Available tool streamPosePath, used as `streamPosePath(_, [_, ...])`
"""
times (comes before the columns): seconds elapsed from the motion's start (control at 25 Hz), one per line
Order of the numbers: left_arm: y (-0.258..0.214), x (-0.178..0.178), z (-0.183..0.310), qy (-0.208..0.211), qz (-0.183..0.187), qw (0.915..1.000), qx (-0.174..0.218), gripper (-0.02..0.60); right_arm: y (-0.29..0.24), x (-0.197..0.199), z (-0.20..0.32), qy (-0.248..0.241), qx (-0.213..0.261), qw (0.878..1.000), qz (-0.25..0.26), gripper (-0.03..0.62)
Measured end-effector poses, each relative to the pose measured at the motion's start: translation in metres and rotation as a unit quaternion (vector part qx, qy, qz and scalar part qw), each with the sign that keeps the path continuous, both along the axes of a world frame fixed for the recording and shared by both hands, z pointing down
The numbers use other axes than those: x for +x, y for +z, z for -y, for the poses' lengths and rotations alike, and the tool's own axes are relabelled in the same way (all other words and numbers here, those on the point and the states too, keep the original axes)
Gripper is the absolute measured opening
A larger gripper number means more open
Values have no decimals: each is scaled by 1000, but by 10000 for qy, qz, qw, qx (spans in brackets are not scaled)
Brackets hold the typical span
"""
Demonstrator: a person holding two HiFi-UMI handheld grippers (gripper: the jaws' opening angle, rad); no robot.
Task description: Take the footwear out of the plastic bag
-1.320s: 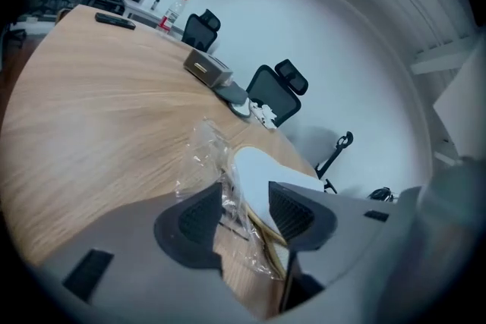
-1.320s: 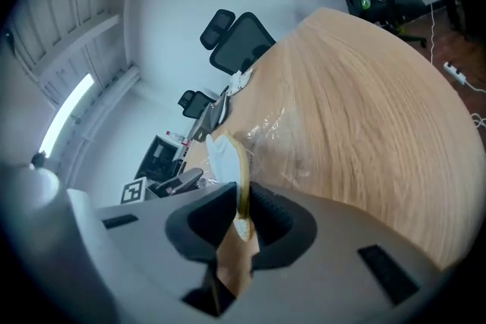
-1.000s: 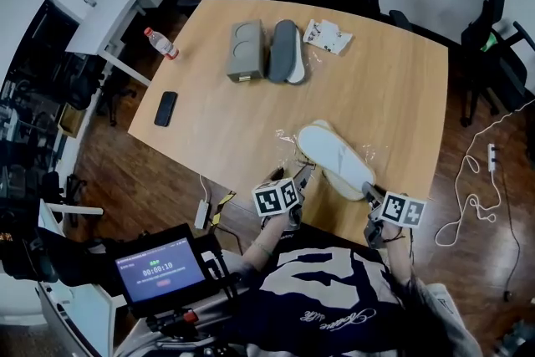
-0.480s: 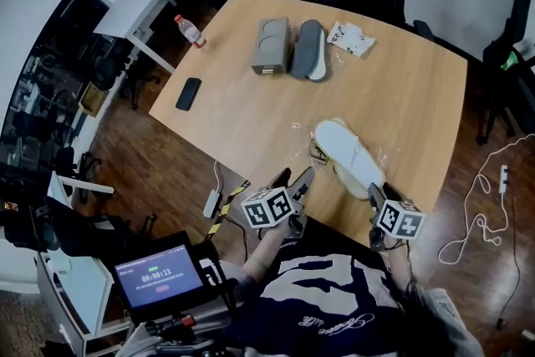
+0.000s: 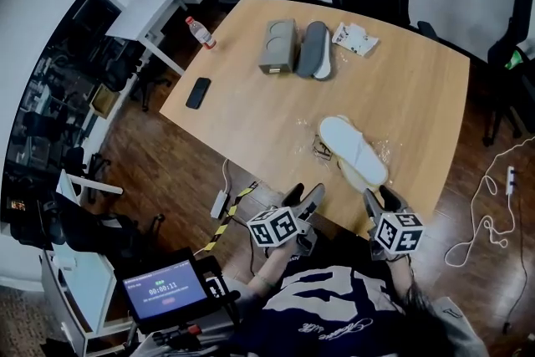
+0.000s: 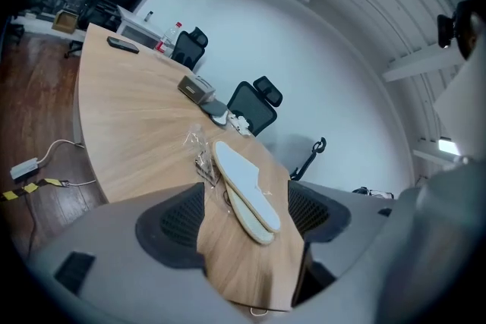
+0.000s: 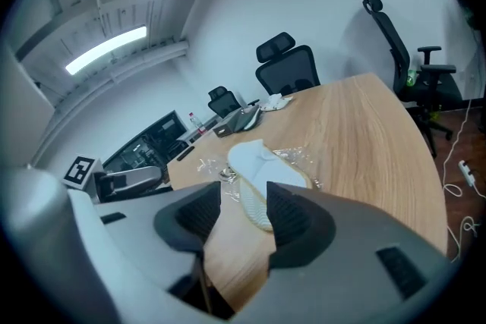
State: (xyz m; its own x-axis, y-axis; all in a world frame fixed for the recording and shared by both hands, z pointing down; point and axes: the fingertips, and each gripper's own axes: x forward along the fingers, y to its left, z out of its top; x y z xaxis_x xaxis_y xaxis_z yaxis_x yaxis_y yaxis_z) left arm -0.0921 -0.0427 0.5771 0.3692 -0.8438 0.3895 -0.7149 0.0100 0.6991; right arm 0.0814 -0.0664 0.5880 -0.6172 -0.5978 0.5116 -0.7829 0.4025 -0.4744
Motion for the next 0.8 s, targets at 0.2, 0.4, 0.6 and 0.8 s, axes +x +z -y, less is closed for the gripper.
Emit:
streamPosePath(0.2, [-21, 13, -15, 460, -181, 9982, 345, 330, -22, -32, -26, -303, 58, 9989, 355, 183])
streamPosePath(0.4, [-45, 2, -51, 861, -11, 9936, 729, 263, -38, -69, -62, -392, 201, 9980, 460, 183])
streamPosePath(0.6, [-56, -24, -111, 1121, 78, 9894, 919, 208, -51, -104, -117, -145, 245, 9954, 914, 178])
streamPosePath(0.8, [-60, -42, -159, 1207, -111, 9866, 1092, 89, -62, -120, -171, 25, 488, 9946, 920, 165])
